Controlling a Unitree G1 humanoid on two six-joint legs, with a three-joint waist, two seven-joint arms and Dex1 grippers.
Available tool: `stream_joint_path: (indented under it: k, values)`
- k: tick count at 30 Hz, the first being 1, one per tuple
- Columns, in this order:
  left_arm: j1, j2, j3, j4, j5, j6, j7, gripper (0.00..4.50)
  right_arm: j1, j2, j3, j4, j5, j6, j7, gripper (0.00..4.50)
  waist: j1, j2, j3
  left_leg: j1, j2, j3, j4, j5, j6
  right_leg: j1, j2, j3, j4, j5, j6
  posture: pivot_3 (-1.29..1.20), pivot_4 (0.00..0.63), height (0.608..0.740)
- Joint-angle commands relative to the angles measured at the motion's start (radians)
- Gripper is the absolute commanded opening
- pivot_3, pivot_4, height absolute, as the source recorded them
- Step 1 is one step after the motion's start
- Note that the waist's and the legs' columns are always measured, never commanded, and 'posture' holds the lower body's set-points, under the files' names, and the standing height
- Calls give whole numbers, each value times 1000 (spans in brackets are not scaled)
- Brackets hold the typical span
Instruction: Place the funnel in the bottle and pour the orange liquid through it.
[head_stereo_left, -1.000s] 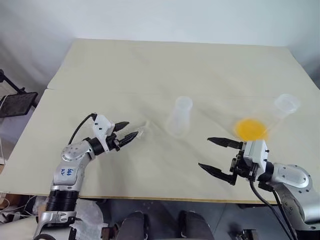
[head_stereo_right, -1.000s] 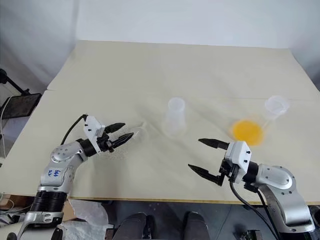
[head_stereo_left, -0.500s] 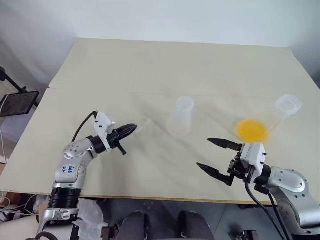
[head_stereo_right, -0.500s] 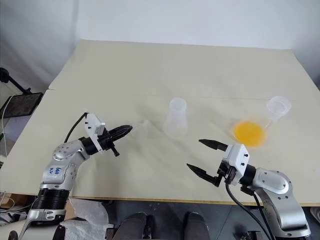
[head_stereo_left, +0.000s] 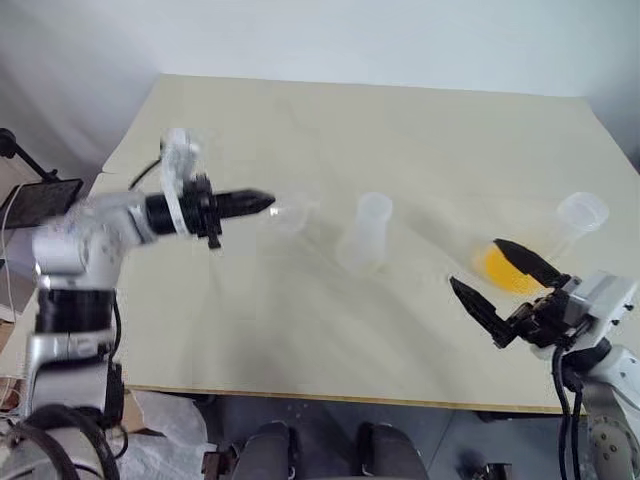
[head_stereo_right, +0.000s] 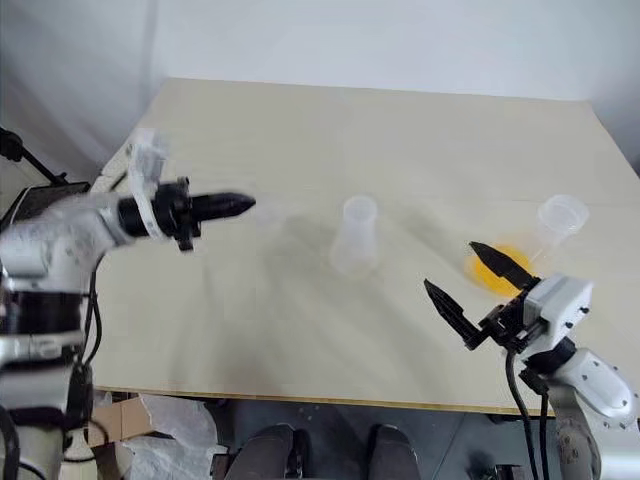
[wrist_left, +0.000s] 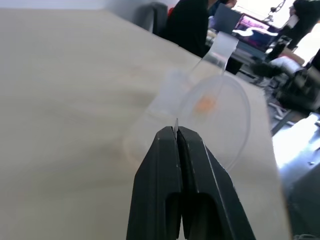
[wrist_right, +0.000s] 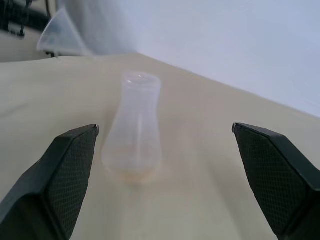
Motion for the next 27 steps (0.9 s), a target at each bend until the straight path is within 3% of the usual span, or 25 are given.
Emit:
stream_joint_path:
  k: [1,9,15,23,27]
  values:
    - [-123,-11,-36,88,-12,95,-44,39,-1,22,-11,-56,6,-30,-31,4500,-6,0,0,0,0,1,0,0,0,0,0,0,0,0,0,0,150,740]
    - [-362,-42,-234,302,106,143,-214,39,25,54,18,-70,-39,-60,-55,4500,-15,0,0,1,0,4,0,1,-2,-2,5,3,0,-1,-2,0,150,740]
    - [-406,-87,-344,340,205,88,-281,39,26,62,36,-77,-58,-71,-69,4500,-12,0,0,1,1,4,0,1,-2,-2,4,5,0,-1,-2,0,150,740]
    - [-423,-216,-290,418,281,38,-150,39,32,77,60,-83,-73,-83,-88,4500,-3,0,0,0,2,4,0,1,-2,-3,3,5,0,-1,-2,0,150,740]
    - [-453,-215,-258,436,277,41,-167,39,39,77,67,-88,-72,-85,-95,4500,-4,0,0,0,2,4,0,1,-2,-3,3,5,0,-1,-2,0,150,740]
